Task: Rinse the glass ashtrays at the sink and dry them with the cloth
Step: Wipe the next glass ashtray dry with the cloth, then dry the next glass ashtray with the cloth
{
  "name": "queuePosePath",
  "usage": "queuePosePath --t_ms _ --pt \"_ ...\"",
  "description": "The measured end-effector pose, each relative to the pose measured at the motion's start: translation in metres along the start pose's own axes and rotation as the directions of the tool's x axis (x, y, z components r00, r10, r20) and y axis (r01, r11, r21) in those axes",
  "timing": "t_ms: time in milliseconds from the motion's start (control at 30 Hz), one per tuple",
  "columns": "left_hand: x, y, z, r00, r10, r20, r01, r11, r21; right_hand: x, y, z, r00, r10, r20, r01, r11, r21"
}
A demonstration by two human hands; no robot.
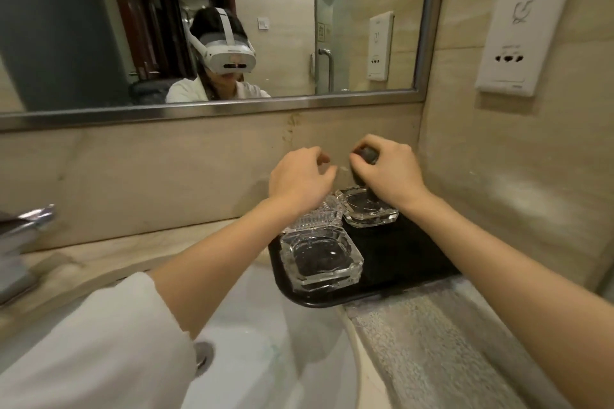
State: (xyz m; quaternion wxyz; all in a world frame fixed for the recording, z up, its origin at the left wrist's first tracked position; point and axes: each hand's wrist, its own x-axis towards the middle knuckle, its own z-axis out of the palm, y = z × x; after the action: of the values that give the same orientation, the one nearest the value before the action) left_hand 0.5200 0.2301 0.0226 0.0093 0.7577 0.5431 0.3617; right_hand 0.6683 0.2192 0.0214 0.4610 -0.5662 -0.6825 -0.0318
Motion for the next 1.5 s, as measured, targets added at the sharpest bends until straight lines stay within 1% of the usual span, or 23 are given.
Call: queuePosePath --t_ms 100,200,300,400,533,600,733,900,967,1033,1100,1133,1200,1267,1300,1333,1400,1500 --pt "-0.032 -0.007 -0.036 0.997 0.067 0.038 -0.064 0.996 -0.063 -0.026 -0.041 0.001 0.994 -0.097 0.052 0.088 0.985 0.147" --pt "-0.071 -0.017 -0.078 0.995 0.092 0.027 -0.09 0.994 -0.059 -0.055 -0.082 0.003 0.982 -0.179 0.063 0.162 0.962 0.22" --pt "-0.115 -0.034 -0.122 0.995 0.097 0.026 -0.097 0.995 0.001 -0.084 -0.124 0.008 0.98 -0.192 0.042 0.172 0.942 0.289" --pt "-0.166 -0.062 -0.161 0.995 0.093 0.028 -0.095 0.99 0.103 -0.114 -0.166 0.018 0.978 -0.185 0.094 0.136 0.913 0.385" --pt "-0.237 -0.096 -0.207 1.0 0.028 0.005 -0.028 0.978 0.209 -0.162 -0.222 0.039 0.95 -0.239 0.2 0.119 0.871 0.476" --pt "-0.269 -0.112 -0.225 1.0 -0.025 0.012 0.022 0.976 0.218 -0.186 -0.247 0.05 0.924 -0.277 0.262 0.119 0.862 0.492" --pt "-0.322 -0.142 -0.253 0.991 -0.132 0.032 0.123 0.97 0.212 -0.217 -0.293 0.068 0.861 -0.368 0.352 0.172 0.861 0.479" --pt "-0.36 -0.172 -0.283 0.974 -0.225 -0.033 0.227 0.953 0.202 -0.235 -0.344 0.085 0.804 -0.466 0.371 0.242 0.825 0.511" --pt "-0.369 -0.185 -0.296 0.964 -0.255 -0.069 0.264 0.943 0.203 -0.238 -0.364 0.096 0.785 -0.488 0.381 0.255 0.815 0.52" --pt "-0.377 -0.199 -0.311 0.948 -0.293 -0.123 0.314 0.922 0.227 -0.239 -0.385 0.109 0.77 -0.492 0.408 0.267 0.828 0.494" --pt "-0.383 -0.218 -0.327 0.913 -0.363 -0.186 0.404 0.87 0.282 -0.237 -0.406 0.122 0.744 -0.448 0.496 0.221 0.865 0.45" --pt "-0.386 -0.229 -0.335 0.883 -0.42 -0.208 0.467 0.829 0.307 -0.235 -0.417 0.129 0.718 -0.413 0.561 0.16 0.882 0.444" --pt "-0.394 -0.251 -0.349 0.806 -0.547 -0.226 0.592 0.737 0.327 -0.235 -0.437 0.145 0.639 -0.331 0.694 -0.047 0.884 0.465" --pt "-0.402 -0.27 -0.359 0.736 -0.633 -0.24 0.675 0.663 0.324 -0.236 -0.455 0.163 0.555 -0.25 0.793 -0.268 0.849 0.456" --pt "-0.408 -0.279 -0.363 0.709 -0.661 -0.245 0.701 0.628 0.337 -0.238 -0.465 0.173 0.51 -0.222 0.831 -0.328 0.843 0.426" --pt "-0.412 -0.285 -0.364 0.696 -0.677 -0.24 0.71 0.6 0.368 -0.24 -0.471 0.181 0.478 -0.198 0.856 -0.342 0.855 0.389" --pt "-0.417 -0.293 -0.364 0.678 -0.698 -0.229 0.713 0.55 0.434 -0.246 -0.482 0.192 0.434 -0.168 0.885 -0.305 0.897 0.32" --pt "-0.42 -0.305 -0.368 0.636 -0.724 -0.265 0.754 0.513 0.41 -0.253 -0.492 0.204 0.406 -0.157 0.901 -0.265 0.923 0.28"
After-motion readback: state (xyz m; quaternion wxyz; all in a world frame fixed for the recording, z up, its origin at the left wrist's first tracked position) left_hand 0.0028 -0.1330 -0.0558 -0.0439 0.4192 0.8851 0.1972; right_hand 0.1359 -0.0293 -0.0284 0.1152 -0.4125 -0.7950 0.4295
